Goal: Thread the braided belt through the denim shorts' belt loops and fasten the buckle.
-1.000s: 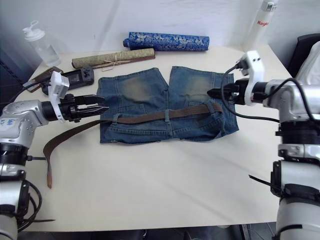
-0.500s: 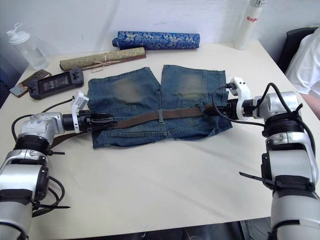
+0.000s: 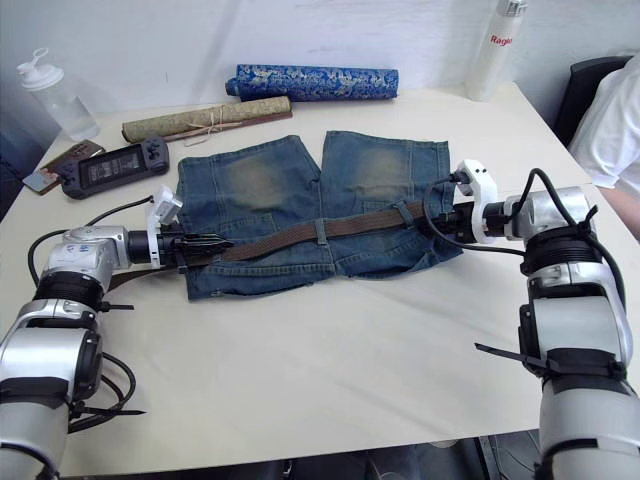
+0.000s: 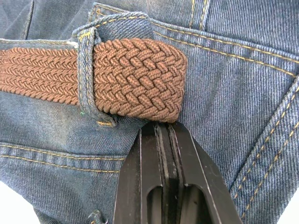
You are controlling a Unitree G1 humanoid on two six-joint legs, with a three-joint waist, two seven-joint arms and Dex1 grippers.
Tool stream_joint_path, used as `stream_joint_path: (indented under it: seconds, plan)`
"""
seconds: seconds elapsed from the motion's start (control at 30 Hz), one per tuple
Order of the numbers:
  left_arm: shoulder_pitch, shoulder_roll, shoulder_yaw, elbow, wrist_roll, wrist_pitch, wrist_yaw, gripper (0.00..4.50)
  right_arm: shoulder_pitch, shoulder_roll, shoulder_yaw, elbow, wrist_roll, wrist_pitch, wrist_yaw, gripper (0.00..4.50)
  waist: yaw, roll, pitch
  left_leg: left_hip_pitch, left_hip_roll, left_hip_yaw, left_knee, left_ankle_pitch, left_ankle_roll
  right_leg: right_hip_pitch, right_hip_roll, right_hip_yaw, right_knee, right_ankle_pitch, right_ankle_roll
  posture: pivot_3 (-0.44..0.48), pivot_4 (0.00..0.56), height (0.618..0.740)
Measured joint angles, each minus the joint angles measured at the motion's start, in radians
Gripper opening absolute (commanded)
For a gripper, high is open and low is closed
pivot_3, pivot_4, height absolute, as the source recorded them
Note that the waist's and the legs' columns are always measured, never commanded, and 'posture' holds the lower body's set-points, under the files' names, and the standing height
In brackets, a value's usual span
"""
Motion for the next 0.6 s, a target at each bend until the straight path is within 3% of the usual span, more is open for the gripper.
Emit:
stream_joint_path:
  seconds: [0.1, 0.2, 0.37, 0.5, 0.6]
  plan:
    - [-0.012, -0.01, 0.009, 0.001, 0.006, -0.023, 0.022, 0.11, 0.004, -0.003, -0.002, -0.02, 0.0, -0.042, 0.018, 0.0, 0.002, 0.0, 0.0, 0.0, 0.0, 0.0, 0.0, 0.0, 0.0, 0.0, 0.0, 0.0, 0.0, 0.0, 0.0, 0.0, 0.15, 0.637]
    - [-0.007, -0.034, 0.061, -0.089, -0.016, -0.066, 0.062, 0.11, 0.078, -0.032, -0.041, -0.155, 0.019, -0.121, 0.059, 0.0, 0.005, -0.001, 0.0, -0.002, 0.0, -0.001, 0.001, 0.0, 0.0, -0.001, 0.0, -0.001, 0.0, 0.0, 0.0, 0.0, 0.15, 0.637]
    - [0.229, -0.032, 0.173, -0.632, -0.074, -0.202, 0.156, 0.11, 0.385, -0.088, -0.15, -0.591, 0.119, -0.277, 0.142, 0.0, 0.005, -0.001, 0.0, -0.002, 0.001, 0.0, 0.0, -0.002, 0.003, -0.002, -0.002, 0.003, -0.004, 0.0, 0.0, 0.0, 0.15, 0.637]
    - [0.551, -0.02, 0.193, -0.937, 0.033, -0.588, 0.225, 0.11, 0.648, -0.135, -0.216, -0.864, 0.142, -0.406, 0.146, 0.0, 0.005, -0.001, -0.001, 0.0, 0.001, 0.003, 0.001, -0.003, 0.005, -0.002, -0.002, 0.004, -0.004, 0.0, 0.0, 0.0, 0.15, 0.637]
    - [0.77, 0.022, 0.213, -0.946, 0.152, -1.046, 0.263, 0.11, 0.849, -0.145, -0.233, -0.97, 0.095, -0.651, 0.146, 0.0, 0.015, -0.002, -0.002, 0.001, 0.002, 0.012, 0.003, -0.004, 0.005, -0.002, -0.003, 0.003, -0.003, 0.001, 0.0, 0.0, 0.15, 0.637]
